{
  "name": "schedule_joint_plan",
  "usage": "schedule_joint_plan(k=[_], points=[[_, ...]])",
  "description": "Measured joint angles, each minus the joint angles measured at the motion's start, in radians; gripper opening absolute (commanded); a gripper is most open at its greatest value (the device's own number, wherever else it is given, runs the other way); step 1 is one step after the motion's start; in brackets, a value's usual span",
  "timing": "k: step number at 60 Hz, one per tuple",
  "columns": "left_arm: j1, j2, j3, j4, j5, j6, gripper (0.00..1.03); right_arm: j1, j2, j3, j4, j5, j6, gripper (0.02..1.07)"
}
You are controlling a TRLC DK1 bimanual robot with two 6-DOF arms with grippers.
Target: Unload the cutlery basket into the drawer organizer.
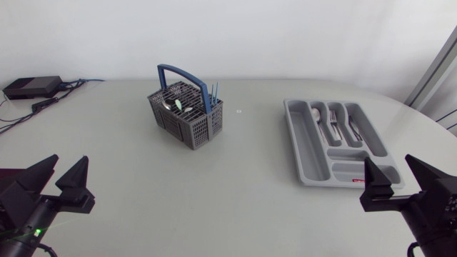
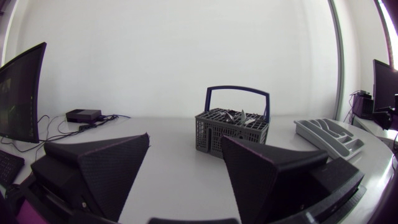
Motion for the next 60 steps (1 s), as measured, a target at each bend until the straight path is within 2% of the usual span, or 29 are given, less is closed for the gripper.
schedule_joint_plan(k=[27,37,43,60], points=[[-0.008,0.0,0.003,-0.016,0.0,-0.005,0.99,0.017,0.0,0.0,0.0,0.0,0.0,1.03],[-0.008,0.016,0.058,-0.051,0.0,-0.004,0.99,0.098,0.001,0.003,0.0,0.039,0.0,1.03],[-0.016,0.127,0.138,-0.052,-0.001,-0.004,0.99,0.19,0.04,0.029,0.004,0.088,0.0,1.03],[-0.043,0.462,0.293,-0.048,0.0,-0.004,0.97,0.293,0.319,0.127,0.119,0.103,0.0,1.02]])
